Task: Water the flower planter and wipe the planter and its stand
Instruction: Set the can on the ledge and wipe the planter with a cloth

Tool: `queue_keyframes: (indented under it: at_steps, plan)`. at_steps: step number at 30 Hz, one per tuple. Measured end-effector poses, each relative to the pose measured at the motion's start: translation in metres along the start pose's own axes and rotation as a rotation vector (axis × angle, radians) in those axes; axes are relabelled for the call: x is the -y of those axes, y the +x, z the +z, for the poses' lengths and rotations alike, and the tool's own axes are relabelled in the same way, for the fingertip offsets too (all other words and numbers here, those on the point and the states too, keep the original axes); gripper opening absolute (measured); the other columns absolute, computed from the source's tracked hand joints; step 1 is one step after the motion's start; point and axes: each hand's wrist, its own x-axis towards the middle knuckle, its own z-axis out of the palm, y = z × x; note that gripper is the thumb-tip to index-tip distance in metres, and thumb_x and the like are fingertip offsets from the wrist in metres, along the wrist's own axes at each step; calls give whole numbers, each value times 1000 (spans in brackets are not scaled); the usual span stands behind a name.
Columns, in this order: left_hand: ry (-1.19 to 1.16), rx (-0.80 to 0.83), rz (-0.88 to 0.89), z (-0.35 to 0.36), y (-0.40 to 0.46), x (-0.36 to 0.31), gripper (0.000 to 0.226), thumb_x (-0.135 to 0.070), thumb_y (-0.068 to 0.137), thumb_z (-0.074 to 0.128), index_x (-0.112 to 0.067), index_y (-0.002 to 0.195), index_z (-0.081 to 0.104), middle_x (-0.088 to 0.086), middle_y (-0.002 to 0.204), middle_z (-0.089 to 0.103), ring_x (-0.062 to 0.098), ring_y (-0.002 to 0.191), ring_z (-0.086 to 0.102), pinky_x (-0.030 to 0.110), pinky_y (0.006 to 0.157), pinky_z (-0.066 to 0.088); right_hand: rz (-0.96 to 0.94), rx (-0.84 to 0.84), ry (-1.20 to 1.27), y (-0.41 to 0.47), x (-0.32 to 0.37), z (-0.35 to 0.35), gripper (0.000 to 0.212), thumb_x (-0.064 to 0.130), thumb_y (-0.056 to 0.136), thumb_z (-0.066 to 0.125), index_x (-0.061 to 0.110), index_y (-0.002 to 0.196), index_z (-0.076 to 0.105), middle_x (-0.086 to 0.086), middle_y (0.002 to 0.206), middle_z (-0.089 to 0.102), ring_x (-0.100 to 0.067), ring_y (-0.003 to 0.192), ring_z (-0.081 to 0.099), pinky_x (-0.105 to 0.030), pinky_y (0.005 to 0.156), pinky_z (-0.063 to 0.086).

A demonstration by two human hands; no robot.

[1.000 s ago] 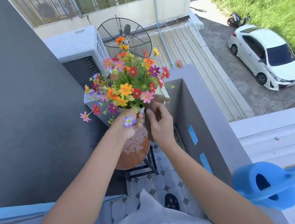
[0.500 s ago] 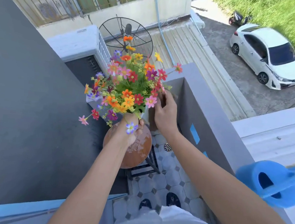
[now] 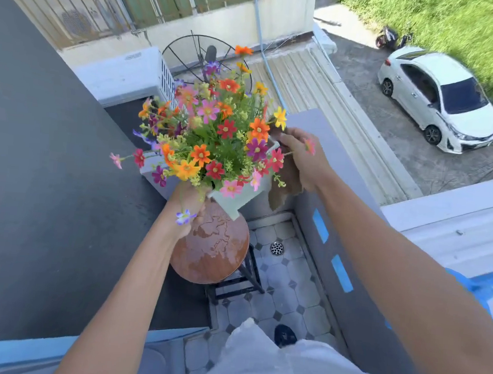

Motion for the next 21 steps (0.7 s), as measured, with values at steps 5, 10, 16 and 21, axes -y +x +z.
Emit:
queue_keyframes:
  at_steps: [5,10,16,21]
  plan:
    - [110,2,46,-5,-8,-23,32,-18,94,47,-14,63,40,1,43,29,8,29,18,12,31,22,129,192,7,3,18,-4,27,19,82,70,13,61,54,6,57,48,-10,52,48,-21,52,37]
    - [181,3,133,8,-24,-36,37,-15,96,31,-21,60,38,5,48,29,13,37,18,19,40,12,215,259,-115,4,22,-5,59,30,59,84,-4,105,69,-18,97,71,-34,90,72,-48,78,57]
    - [164,-48,114,11,-17,-28,41,-18,90,31,-12,57,55,13,50,45,19,38,23,23,44,15,195,26,-76,-7,18,6,13,6,75,73,4,77,60,-14,65,45,-17,51,47,-19,46,40]
    - [-261,-190,32,27,-20,-18,42,-41,99,35,-9,86,58,1,45,58,10,34,27,21,38,18,174,-192,116,-12,11,23,28,15,55,72,9,79,58,-13,68,43,-24,64,46,-38,58,38]
